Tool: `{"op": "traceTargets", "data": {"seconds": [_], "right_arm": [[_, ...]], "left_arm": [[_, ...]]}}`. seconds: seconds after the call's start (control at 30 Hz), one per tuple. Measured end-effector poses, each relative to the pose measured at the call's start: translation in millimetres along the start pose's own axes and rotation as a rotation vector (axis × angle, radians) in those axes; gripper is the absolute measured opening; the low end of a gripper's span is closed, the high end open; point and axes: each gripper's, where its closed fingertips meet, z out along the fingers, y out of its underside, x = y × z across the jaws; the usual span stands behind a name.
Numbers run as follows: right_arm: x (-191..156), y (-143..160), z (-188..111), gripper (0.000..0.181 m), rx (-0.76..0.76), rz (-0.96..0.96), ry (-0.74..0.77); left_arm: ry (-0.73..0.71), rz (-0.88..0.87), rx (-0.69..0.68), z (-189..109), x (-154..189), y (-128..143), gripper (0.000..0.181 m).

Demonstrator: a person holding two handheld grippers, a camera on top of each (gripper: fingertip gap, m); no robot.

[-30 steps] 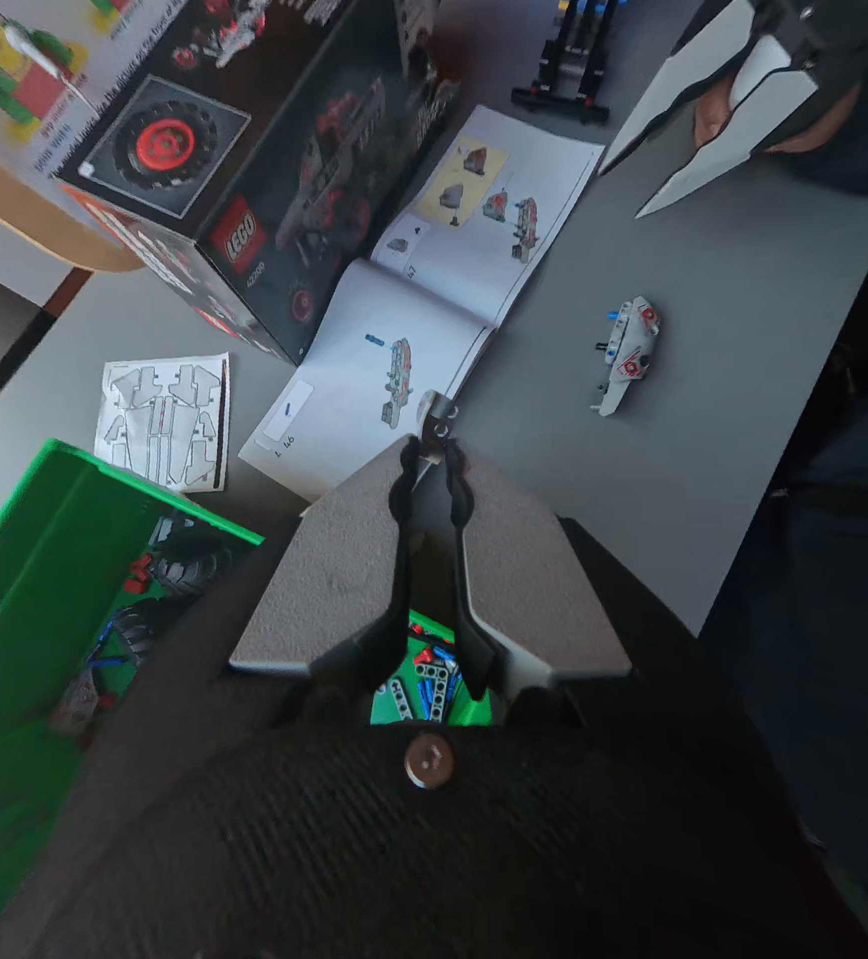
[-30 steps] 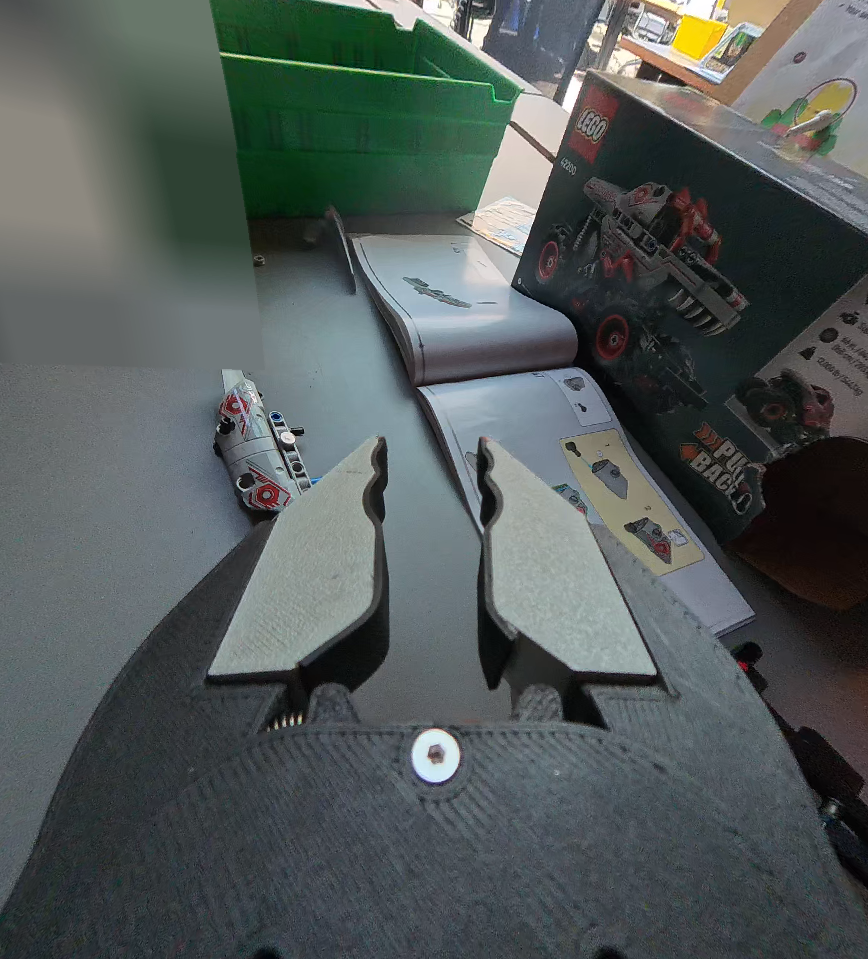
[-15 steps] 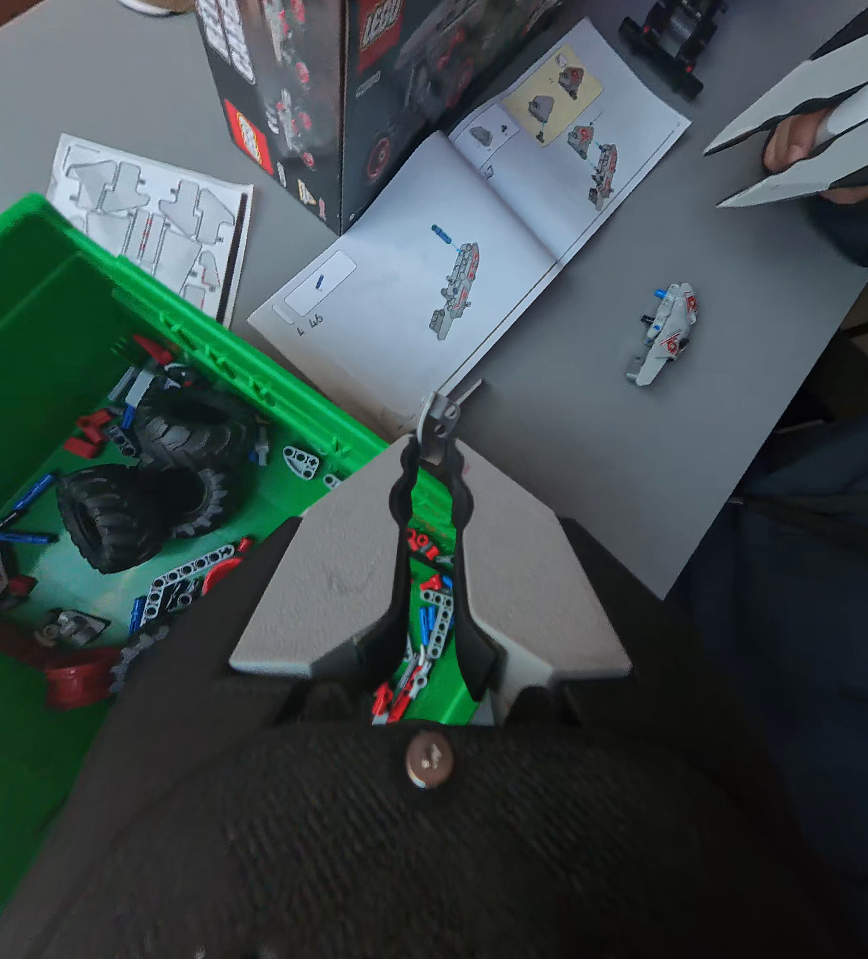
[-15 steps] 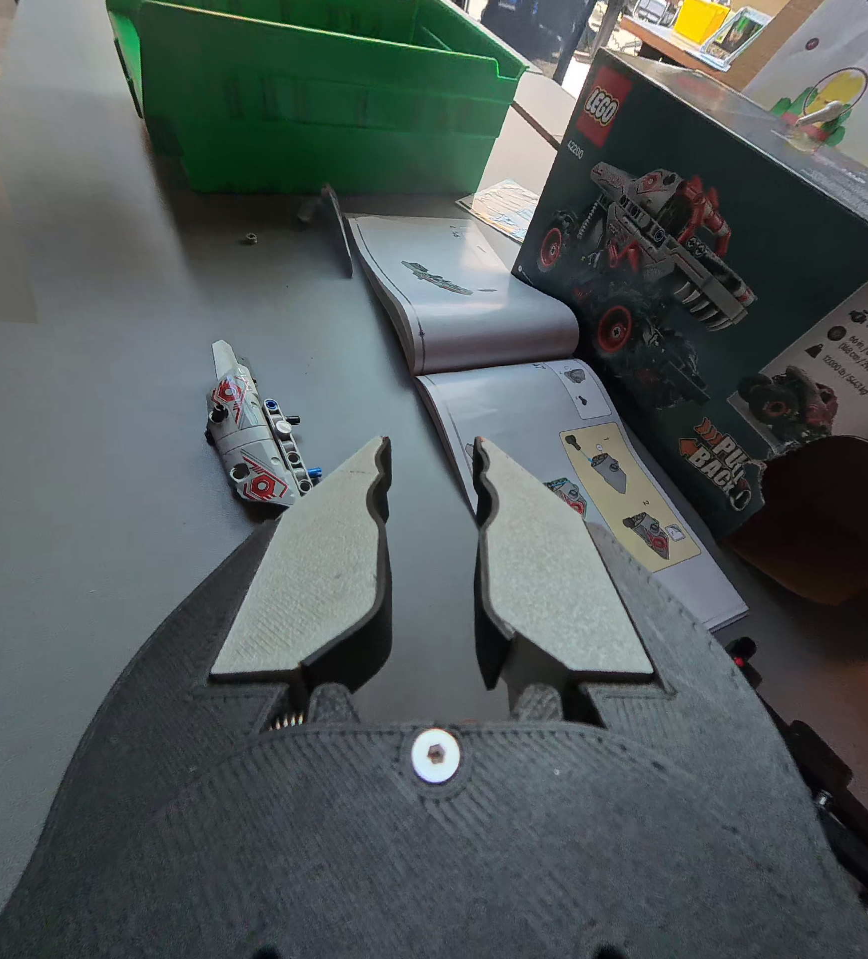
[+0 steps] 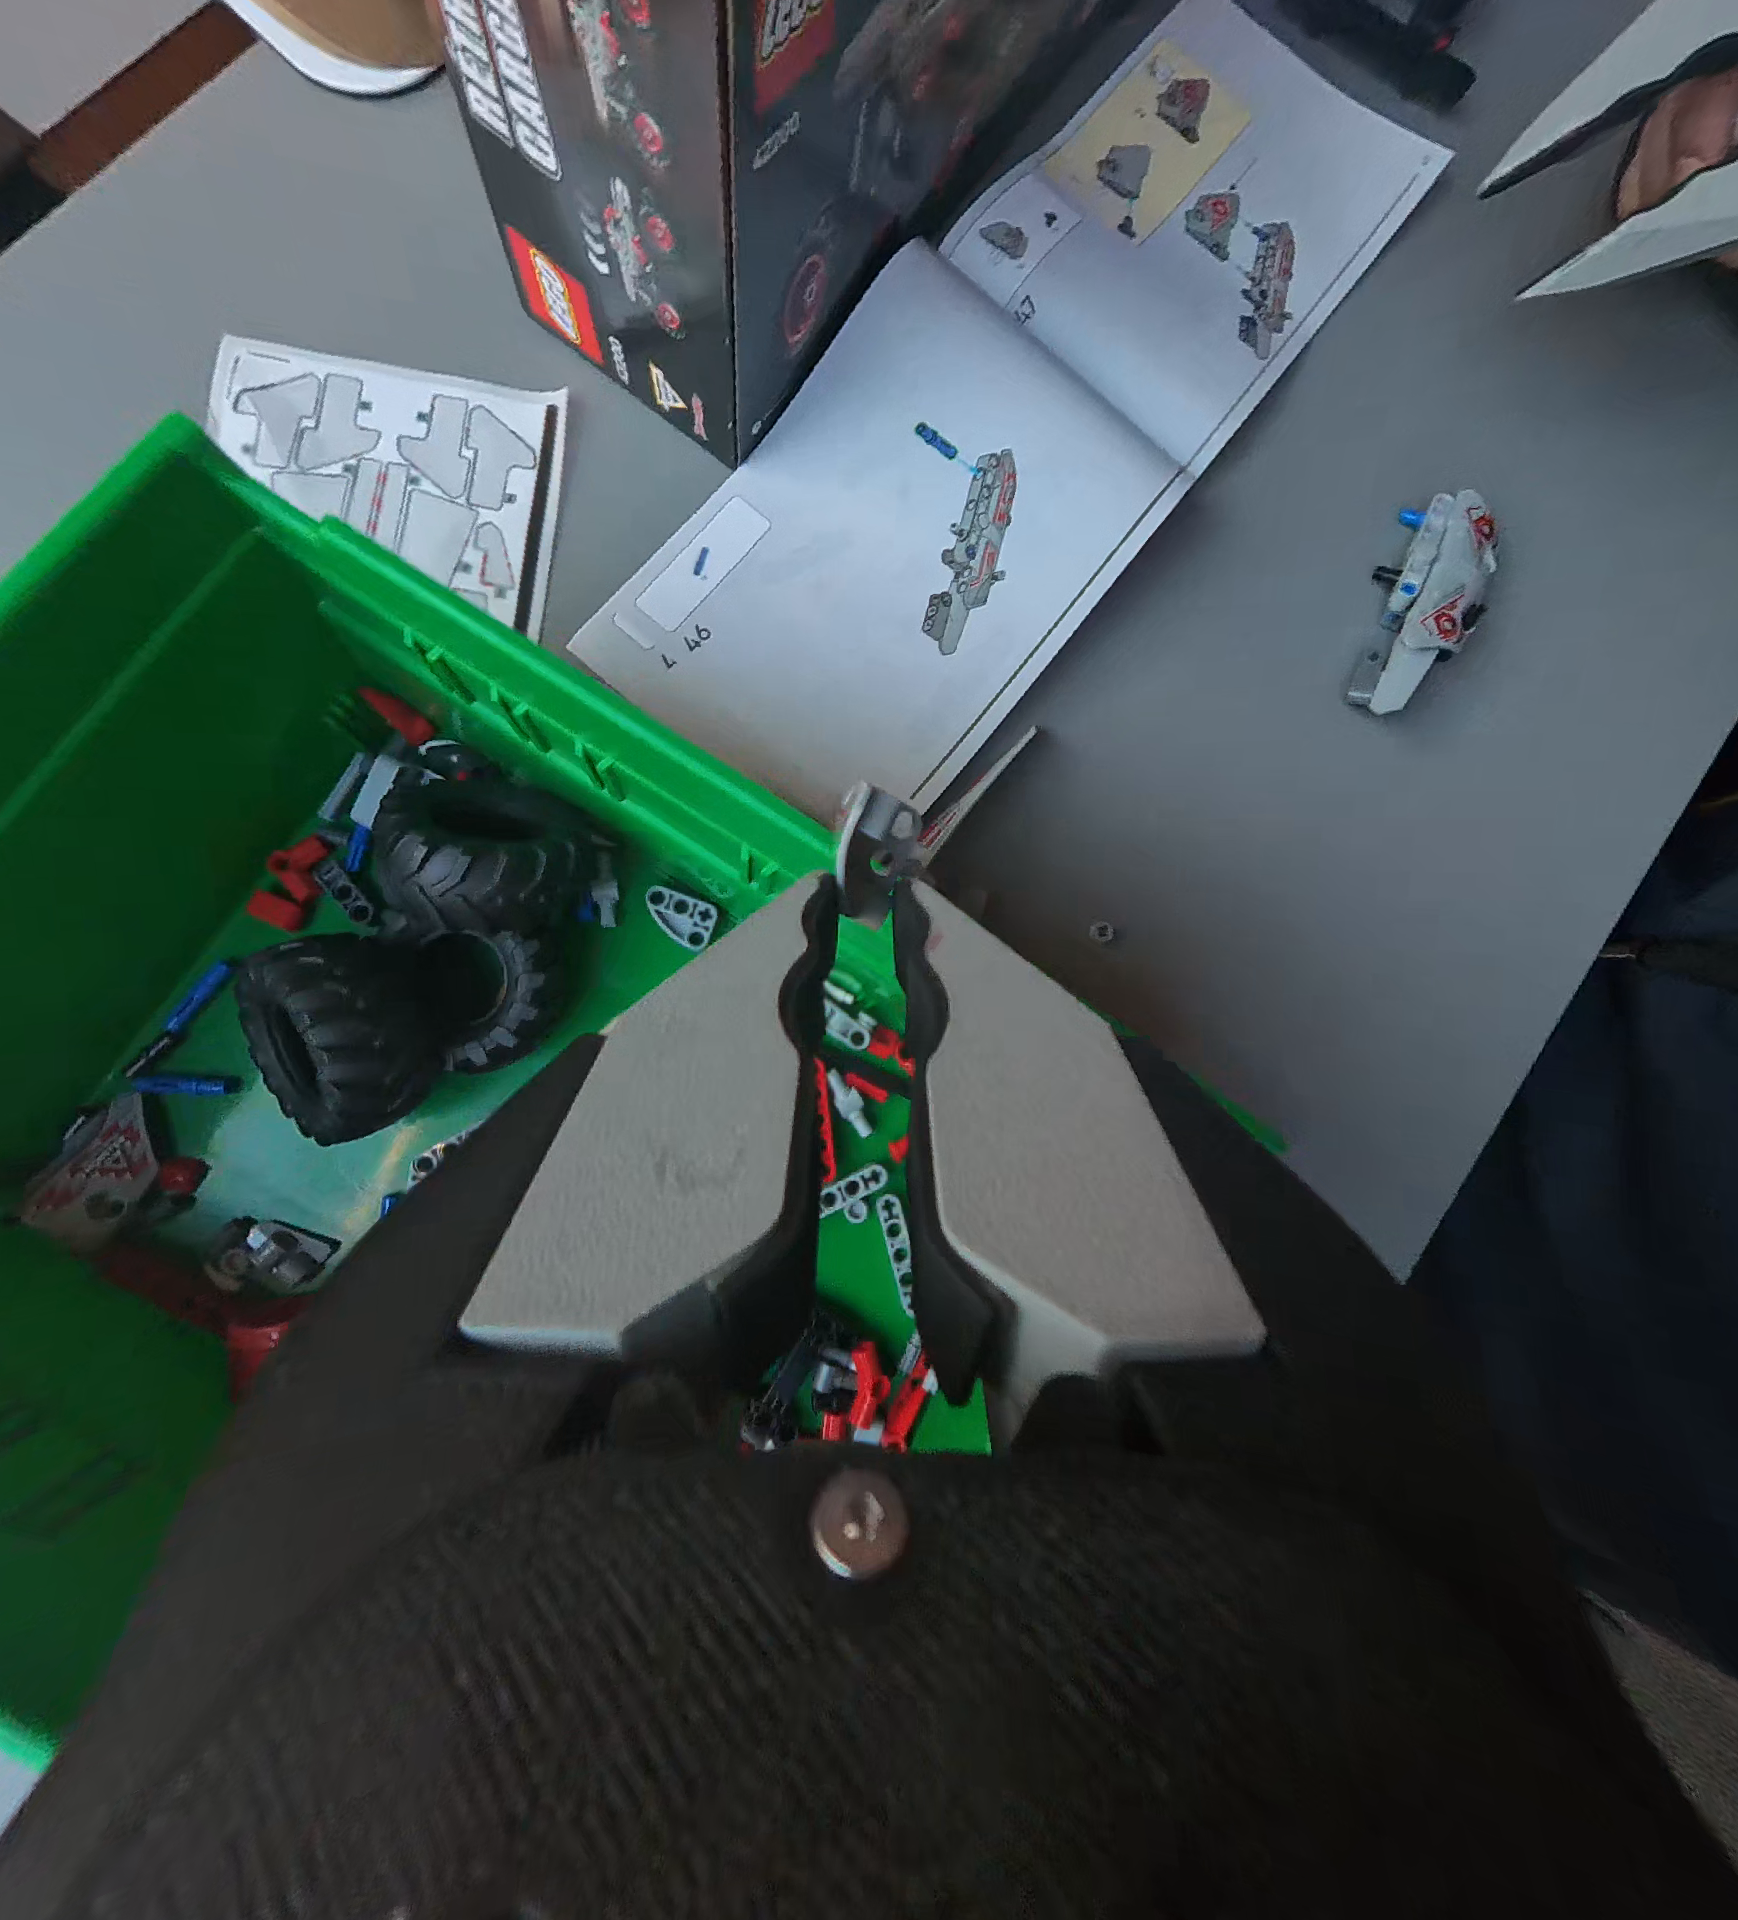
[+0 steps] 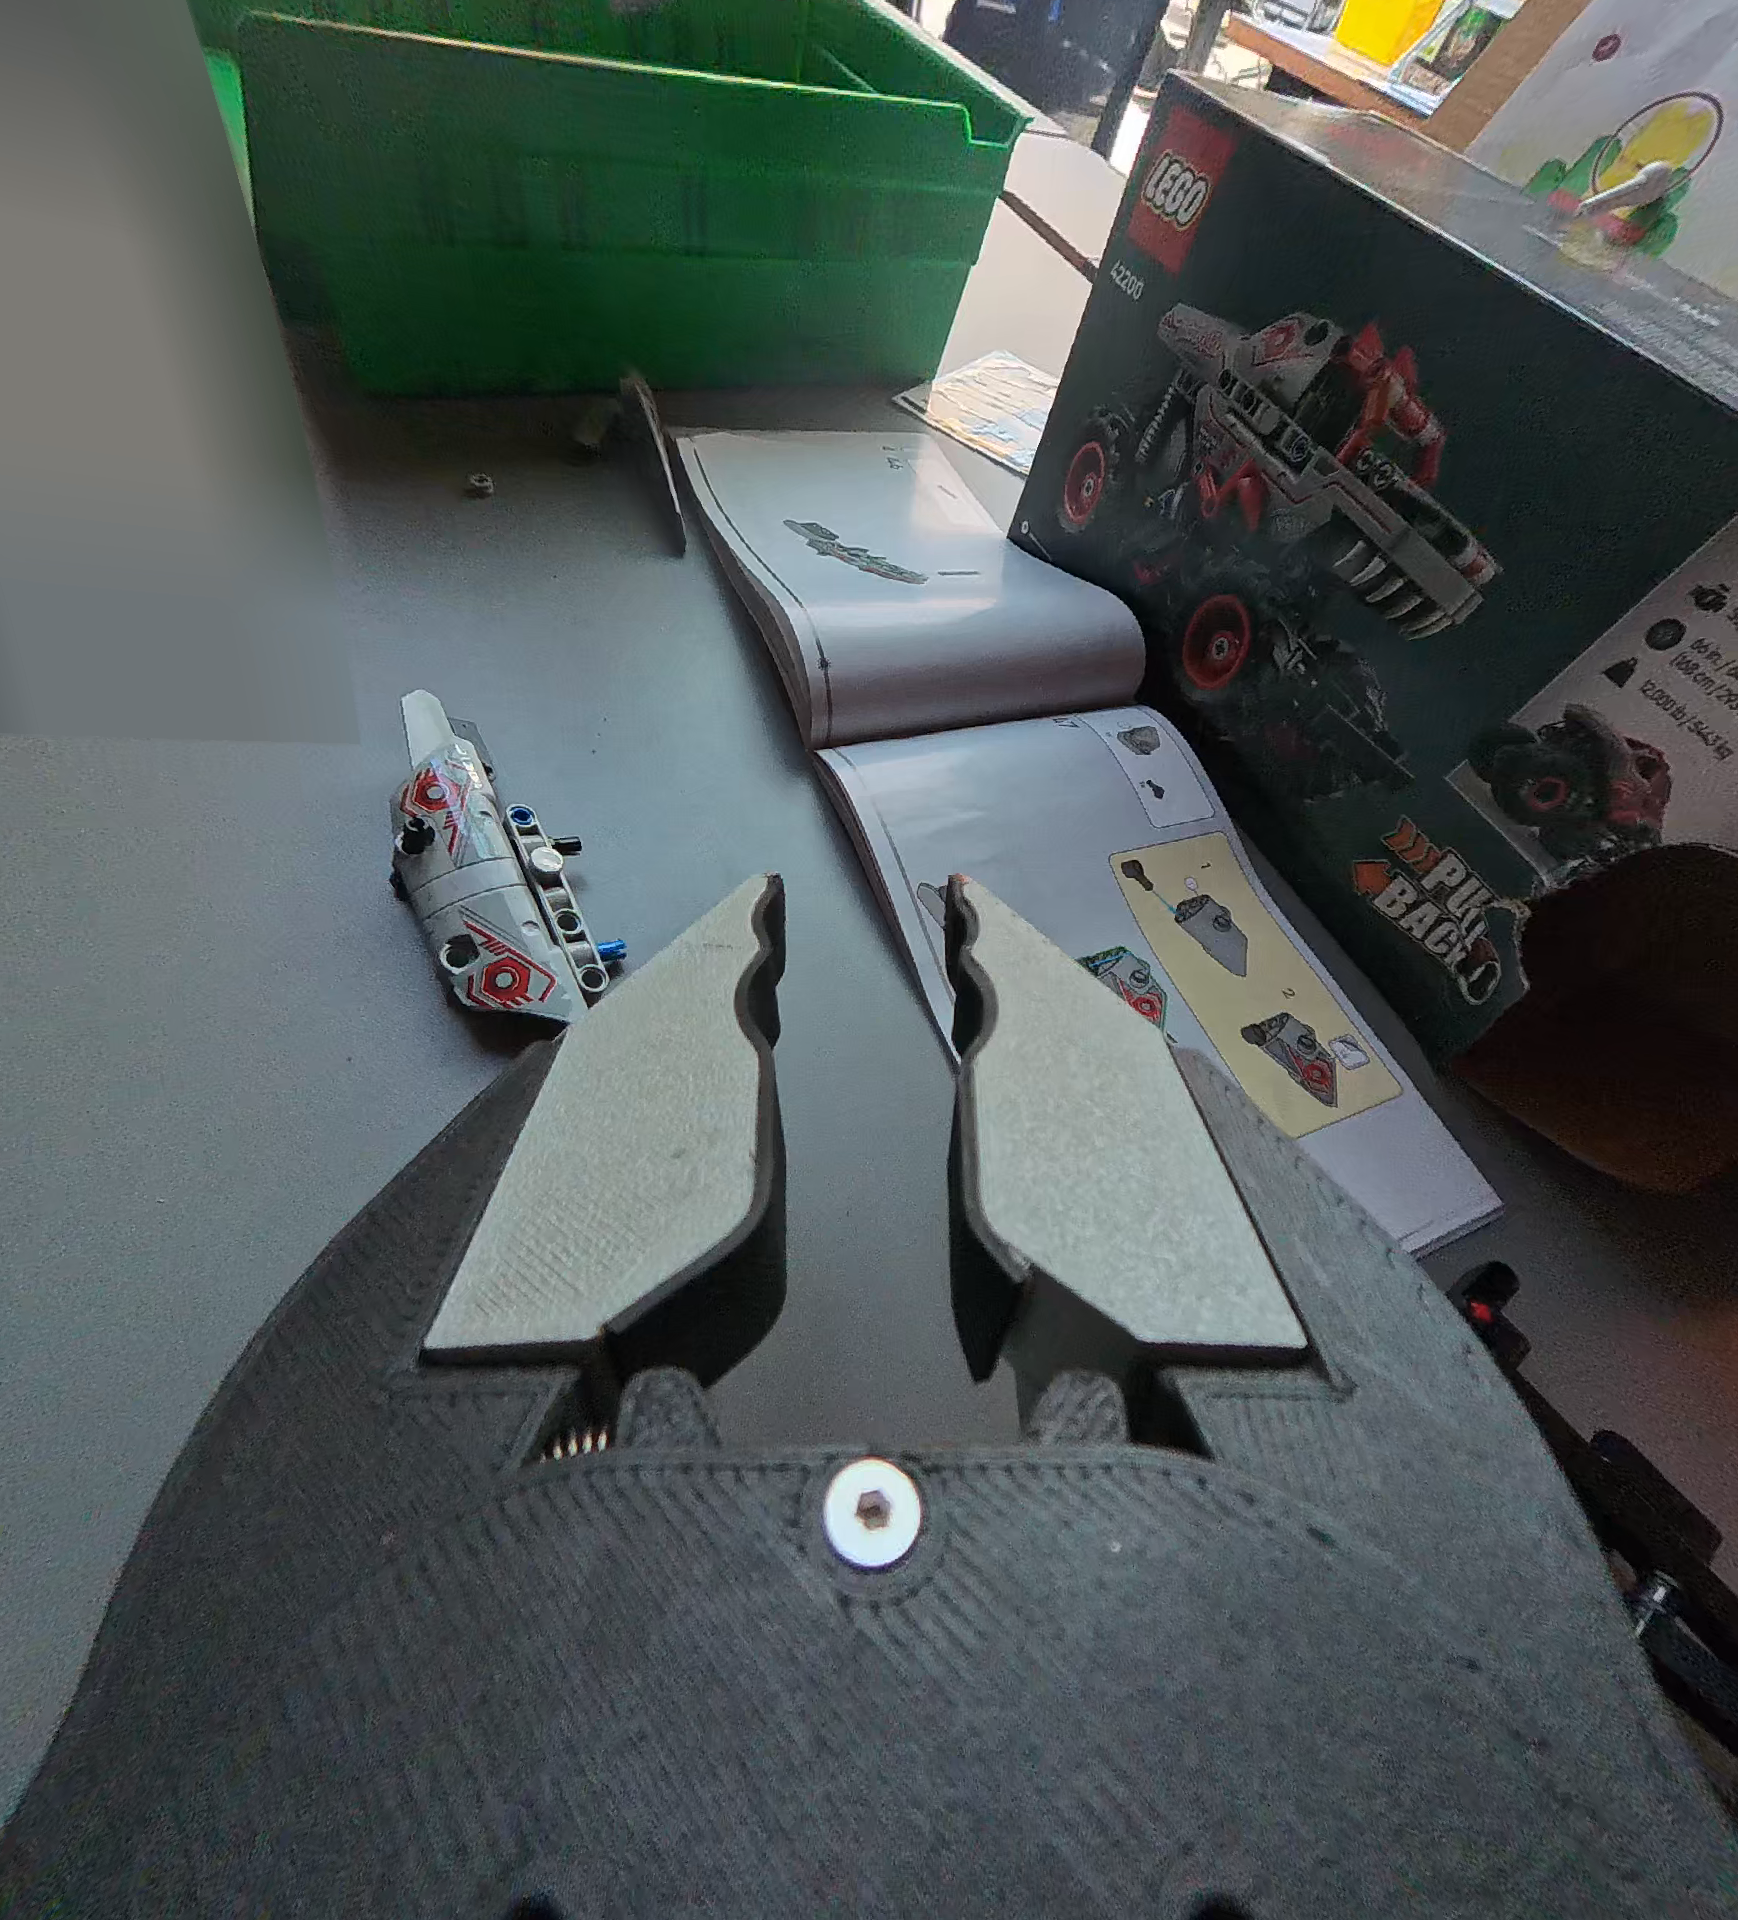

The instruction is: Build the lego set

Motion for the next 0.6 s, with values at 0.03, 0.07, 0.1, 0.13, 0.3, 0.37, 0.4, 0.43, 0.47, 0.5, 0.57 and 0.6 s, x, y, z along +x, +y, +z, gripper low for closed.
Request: {"op": "traceTargets", "data": {"seconds": [0.03, 0.07, 0.1, 0.13, 0.3, 0.37, 0.4, 0.43, 0.47, 0.5, 0.57, 0.6], "right_arm": [[0.3, -0.4, -0.5, 0.027, 0.003, 0.004, -0.001], [0.6, -0.8, -1.1, 0.027, 0.005, 0.006, -0.001], [0.7, -1.0, -1.7, 0.027, 0.006, 0.005, 0.000], [0.6, -1.2, -2.2, 0.027, 0.007, 0.002, 0.001], [-1.2, -1.5, -3.2, 0.027, 0.000, -0.027, 0.008], [-1.9, -0.1, -3.5, 0.027, -0.009, -0.042, 0.012], [-2.1, 0.3, -3.7, 0.027, -0.011, -0.048, 0.013], [-2.2, 0.3, -3.8, 0.026, -0.011, -0.051, 0.014], [-2.1, 0.3, -3.9, 0.026, -0.009, -0.052, 0.015], [-1.4, 0.8, -3.6, 0.025, -0.009, -0.049, 0.016], [2.6, 3.7, -3.2, 0.025, -0.020, -0.049, 0.036], [5.6, 5.1, -3.5, 0.025, -0.025, -0.055, 0.053]], "left_arm": [[-0.004, 0.009, -0.005, 1.6, 3.0, -1.8, 0.007], [-0.006, 0.019, -0.012, 3.3, 6.1, -3.1, 0.007], [-0.013, 0.025, -0.017, 5.0, 8.0, -4.3, 0.007], [-0.020, 0.020, -0.026, 6.7, 8.8, -4.6, 0.007], [-0.047, -0.046, -0.065, 9.8, 3.4, -1.8, 0.007], [-0.040, -0.094, -0.073, 8.2, -3.9, 0.3, 0.007], [-0.046, -0.113, -0.082, 7.6, -10.6, 2.2, 0.007], [-0.036, -0.129, -0.105, 8.4, -16.2, 6.2, 0.007], [0.005, -0.145, -0.152, 11.0, -17.8, 13.9, 0.007], [0.062, -0.158, -0.229, 14.5, -17.8, 26.3, 0.007], [0.115, -0.169, -0.388, 24.0, -28.2, 52.8, 0.007], [0.091, -0.178, -0.433, 29.8, -41.0, 61.4, 0.007]]}}
